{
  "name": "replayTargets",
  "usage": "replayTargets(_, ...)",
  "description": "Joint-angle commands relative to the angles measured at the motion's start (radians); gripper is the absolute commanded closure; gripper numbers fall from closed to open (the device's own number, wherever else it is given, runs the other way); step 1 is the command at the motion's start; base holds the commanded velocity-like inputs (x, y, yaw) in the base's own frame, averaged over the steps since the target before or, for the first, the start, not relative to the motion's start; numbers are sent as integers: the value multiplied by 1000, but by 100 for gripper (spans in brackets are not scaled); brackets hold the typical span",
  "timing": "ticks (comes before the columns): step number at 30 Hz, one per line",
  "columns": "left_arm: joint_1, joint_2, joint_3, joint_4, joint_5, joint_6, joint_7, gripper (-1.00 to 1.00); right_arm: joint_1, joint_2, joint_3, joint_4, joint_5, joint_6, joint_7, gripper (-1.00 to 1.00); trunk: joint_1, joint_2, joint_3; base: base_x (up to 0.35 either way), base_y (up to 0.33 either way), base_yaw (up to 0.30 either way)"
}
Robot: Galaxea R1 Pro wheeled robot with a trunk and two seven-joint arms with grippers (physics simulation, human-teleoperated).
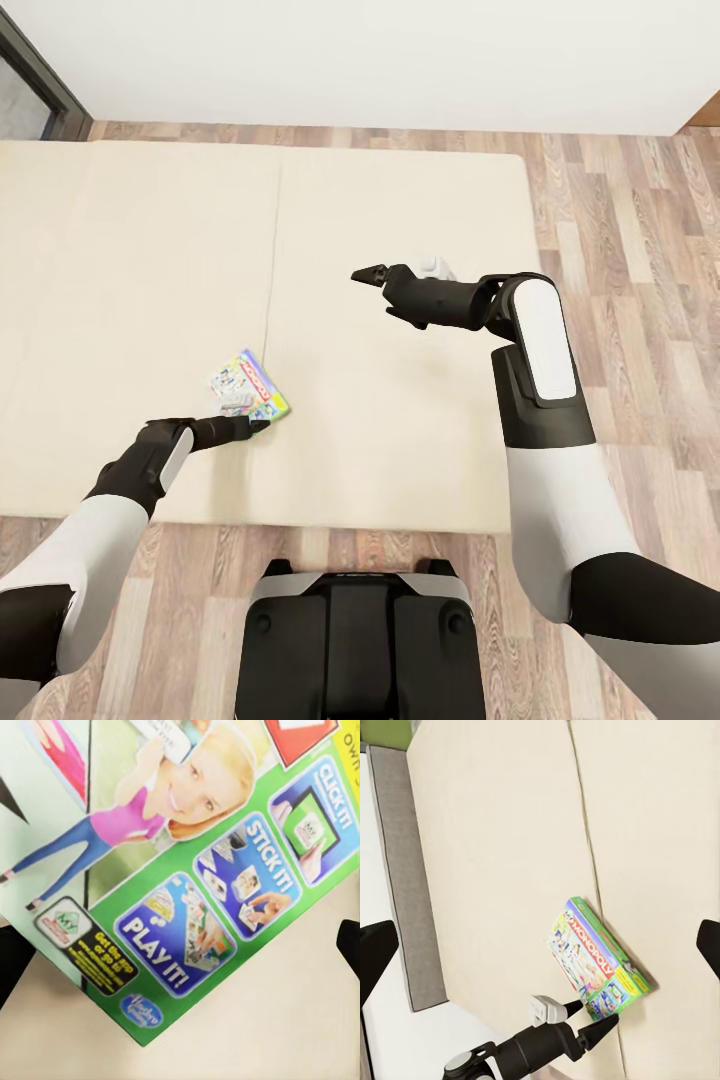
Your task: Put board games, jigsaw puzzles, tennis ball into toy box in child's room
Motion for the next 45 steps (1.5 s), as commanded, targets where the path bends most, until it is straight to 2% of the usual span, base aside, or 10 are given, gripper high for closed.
replayTargets(1, 0, 0, 2, -1, 10, 9, 0, -100, -1, 0, 0, 0, -9, 2, -10, -100, 1, -2, -1, -7, -9, -12)
replayTargets(24, 0, 5, 5, -2, 12, -6, -2, -100, -1, 0, 0, 2, -9, 2, -10, -100, 1, -2, -1, -64, -1, -1)
replayTargets(34, -1, 12, 12, -51, 14, 3, -30, -100, -1, 0, 0, 2, -9, 2, -10, -100, 1, -2, -1, -9, 0, 0)
replayTargets(45, -17, 14, 15, -65, 15, 8, -37, -100, -1, 0, 0, 2, -9, 2, -10, -100, 1, -2, -1, 0, 0, 0)
